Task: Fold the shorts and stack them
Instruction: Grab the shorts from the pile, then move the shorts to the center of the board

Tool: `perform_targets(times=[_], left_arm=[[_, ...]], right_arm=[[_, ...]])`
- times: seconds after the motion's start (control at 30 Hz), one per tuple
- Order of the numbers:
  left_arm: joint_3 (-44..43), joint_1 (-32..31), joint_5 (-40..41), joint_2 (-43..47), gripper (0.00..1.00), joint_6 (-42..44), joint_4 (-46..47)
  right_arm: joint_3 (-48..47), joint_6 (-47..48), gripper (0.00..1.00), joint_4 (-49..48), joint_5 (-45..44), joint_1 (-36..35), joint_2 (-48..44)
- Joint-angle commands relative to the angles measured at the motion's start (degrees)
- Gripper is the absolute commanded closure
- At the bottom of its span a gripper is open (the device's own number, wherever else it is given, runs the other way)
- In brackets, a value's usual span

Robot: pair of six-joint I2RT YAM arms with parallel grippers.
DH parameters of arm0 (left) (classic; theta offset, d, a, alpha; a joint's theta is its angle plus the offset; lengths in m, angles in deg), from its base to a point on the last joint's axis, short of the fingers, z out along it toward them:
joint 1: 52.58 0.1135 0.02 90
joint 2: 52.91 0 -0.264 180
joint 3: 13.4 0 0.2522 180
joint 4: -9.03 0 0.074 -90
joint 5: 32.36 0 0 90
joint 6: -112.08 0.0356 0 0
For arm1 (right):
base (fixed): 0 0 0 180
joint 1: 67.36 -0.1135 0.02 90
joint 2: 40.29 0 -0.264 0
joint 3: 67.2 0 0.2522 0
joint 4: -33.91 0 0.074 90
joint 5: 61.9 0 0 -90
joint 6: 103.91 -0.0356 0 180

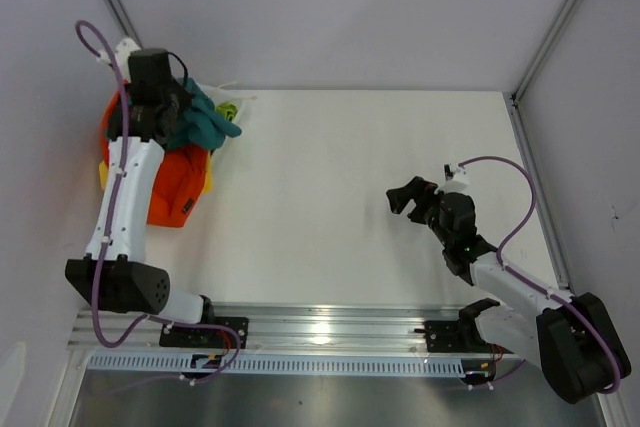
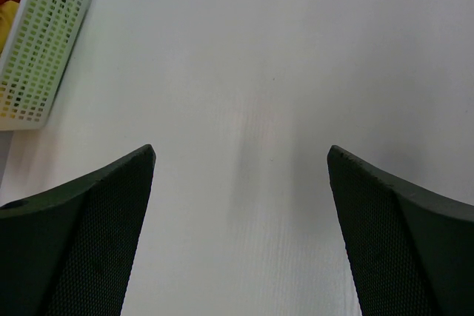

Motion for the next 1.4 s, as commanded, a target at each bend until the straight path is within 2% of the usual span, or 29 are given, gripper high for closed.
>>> perform_targets(times=[0.0,0.1,0.2,0.23,0.3,0.33,0.43,0.47,0.67,0.77,0.8,0.9,1.0,1.03,1.13,1.23,1.37], left_arm=[[-13.40,0.22,-11.75,-0.29,1.00,4.55,6.26],[-18.07,-3.80,-20.51,-1.08,1.00,5.51,10.68],[-30.09,-12.13,-19.39,-3.62,1.00,10.61,8.05],[-32.57,-13.47,-22.34,-3.72,1.00,11.92,8.92],[-32.69,-14.97,-27.10,-2.32,1.00,10.37,11.20],[-30.42,-14.98,-31.04,-1.79,1.00,9.40,13.30],[-27.34,-15.24,-35.54,0.40,1.00,5.89,16.21],[-23.32,-15.59,-39.30,0.76,1.00,5.09,19.27],[-20.39,-22.09,-41.27,-1.78,1.00,3.50,22.28],[-11.71,-23.33,-41.10,1.18,1.00,1.22,27.45],[-1.68,-23.51,-40.66,2.42,1.00,-0.26,32.78],[12.53,-23.68,-37.60,7.08,1.00,-1.51,38.79],[19.42,-23.77,-34.43,10.50,1.00,-0.98,39.42],[23.26,-23.77,-34.07,11.39,1.00,-0.81,39.77],[26.97,-23.77,-31.61,15.34,1.00,0.33,38.47],[27.60,-23.77,-28.80,17.72,1.00,1.56,34.26],[27.96,-23.77,-27.22,18.60,1.00,3.41,30.56]], right_arm=[[0.08,-0.45,0.01,-2.51,1.00,0.42,0.33],[-0.18,-0.36,0.01,-2.60,1.36,0.42,0.85],[-0.18,-0.36,0.01,-2.60,1.53,0.59,0.86],[-0.27,-0.19,0.01,-2.51,1.45,0.68,0.51],[-0.18,-0.19,0.01,-2.34,1.27,0.77,0.33],[-0.09,-0.10,0.01,-2.34,1.18,0.85,0.07],[0.08,-0.01,0.01,-1.99,0.57,0.94,-0.46],[0.17,-0.01,0.01,-1.90,0.04,0.94,-0.99],[1.40,0.34,0.01,-0.85,-2.94,1.12,-4.41],[2.01,0.69,0.01,0.39,-5.14,1.12,-7.84],[2.71,0.78,0.01,0.82,-5.76,1.21,-9.76],[4.90,1.13,0.01,-0.13,-6.82,1.29,-12.76],[7.10,2.09,0.01,-4.51,-2.79,1.47,-14.96],[7.38,2.44,0.00,-5.75,0.62,1.38,-14.62],[7.03,2.97,0.01,-9.01,6.24,1.38,-11.64],[6.41,4.90,0.04,-13.58,13.45,0.51,-8.91],[2.65,9.46,0.04,-13.25,15.25,-5.20,-2.86]])
